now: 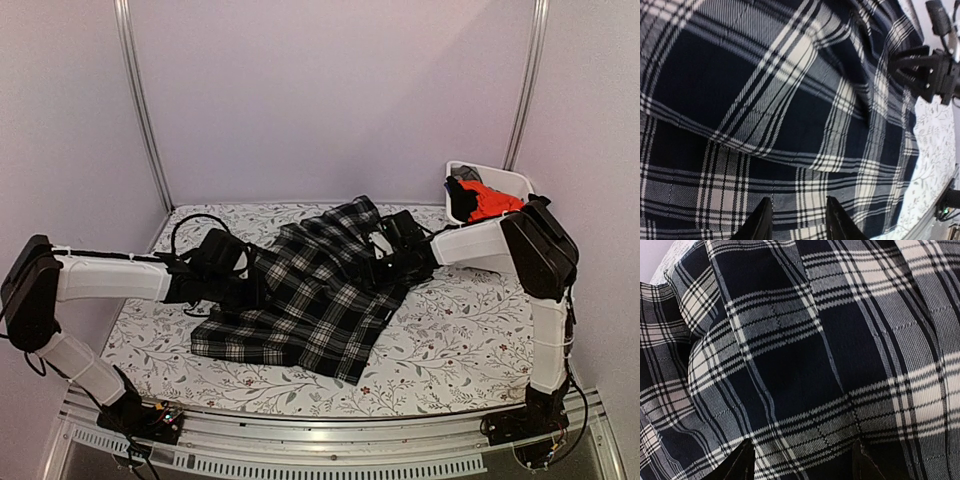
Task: Fold and stack the mixed laundry pile
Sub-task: Rotate the flattened skirt at the center of the board.
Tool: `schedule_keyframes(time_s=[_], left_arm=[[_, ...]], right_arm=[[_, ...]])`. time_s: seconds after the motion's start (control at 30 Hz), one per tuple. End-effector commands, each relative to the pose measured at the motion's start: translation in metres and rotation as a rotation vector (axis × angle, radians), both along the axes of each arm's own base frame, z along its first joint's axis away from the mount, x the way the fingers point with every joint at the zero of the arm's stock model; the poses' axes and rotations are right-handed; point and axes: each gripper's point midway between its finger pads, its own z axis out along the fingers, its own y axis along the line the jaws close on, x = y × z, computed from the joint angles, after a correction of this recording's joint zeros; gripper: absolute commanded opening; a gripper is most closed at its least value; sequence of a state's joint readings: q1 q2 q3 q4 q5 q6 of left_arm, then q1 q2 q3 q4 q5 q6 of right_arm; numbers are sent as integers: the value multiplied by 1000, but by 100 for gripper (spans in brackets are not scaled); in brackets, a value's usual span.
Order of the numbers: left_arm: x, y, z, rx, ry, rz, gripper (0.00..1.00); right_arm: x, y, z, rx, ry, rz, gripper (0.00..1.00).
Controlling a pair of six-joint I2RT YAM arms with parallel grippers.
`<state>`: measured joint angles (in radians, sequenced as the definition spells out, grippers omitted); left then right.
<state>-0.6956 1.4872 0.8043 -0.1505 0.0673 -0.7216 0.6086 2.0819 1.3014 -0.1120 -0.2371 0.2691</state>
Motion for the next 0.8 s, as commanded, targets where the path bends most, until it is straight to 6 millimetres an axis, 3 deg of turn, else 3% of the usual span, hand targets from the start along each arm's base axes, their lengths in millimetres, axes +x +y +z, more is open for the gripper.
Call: schedule_keyframes(time_s=[0.0,0.13,0.27,0.37,0.5,0.53,0.57,0.67,0.77], left_arm=[[-11,15,-34,38,79,34,35],[-38,22,-61,-5,178,58,30],[-48,24,-76,-22,226,73,28],[-37,27,-55,-31,162,94,32],[-25,38,12,-113,-1,168,53],[-27,43,24,-138,-18,192,59],[-31,46,35,-165,-28,207,62],[-47,52,47,-247,-17,233,69],[-68,60,37,-289,39,270,73]], right_arm=[[3,8,-43,-92,50,32,65],[21,27,-51,-119,22,65,65],[44,26,-51,-189,-24,51,66],[40,22,-35,-202,-40,67,67],[5,28,31,-90,-136,146,74],[-9,27,37,-84,-153,170,76],[-21,28,64,-58,-206,191,79],[-62,32,103,-13,-294,278,82],[-110,42,106,-14,-307,374,80]])
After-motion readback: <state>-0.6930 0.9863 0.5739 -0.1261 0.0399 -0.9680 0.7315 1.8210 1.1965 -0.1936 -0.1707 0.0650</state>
